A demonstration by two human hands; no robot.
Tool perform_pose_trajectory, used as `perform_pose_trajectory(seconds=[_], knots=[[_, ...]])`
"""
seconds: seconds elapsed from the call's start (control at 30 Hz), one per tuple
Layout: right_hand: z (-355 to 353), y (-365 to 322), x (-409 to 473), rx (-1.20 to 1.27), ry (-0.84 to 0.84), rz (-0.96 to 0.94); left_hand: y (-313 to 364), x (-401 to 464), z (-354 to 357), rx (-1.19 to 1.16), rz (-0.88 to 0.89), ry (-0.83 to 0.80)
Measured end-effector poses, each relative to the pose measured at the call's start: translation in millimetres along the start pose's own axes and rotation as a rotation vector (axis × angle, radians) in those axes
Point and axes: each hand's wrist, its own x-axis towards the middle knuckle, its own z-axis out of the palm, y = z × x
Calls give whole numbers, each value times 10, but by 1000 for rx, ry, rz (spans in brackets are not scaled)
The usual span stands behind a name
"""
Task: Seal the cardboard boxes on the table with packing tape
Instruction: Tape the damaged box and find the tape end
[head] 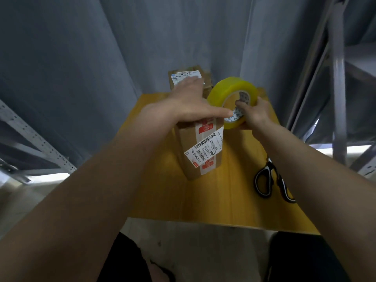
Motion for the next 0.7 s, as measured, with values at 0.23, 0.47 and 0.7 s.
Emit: perform_pose_trajectory(seconds=[0.23,0.47,0.7], knots=[[-80,118,76,29,-91,77,113,368,213,-165,-36,-48],[-3,133,87,31,-101,72,24,277,275,-226,-45,-20],[-3,106,60,4,-94,98,83,229,261,-159,-51,-22]])
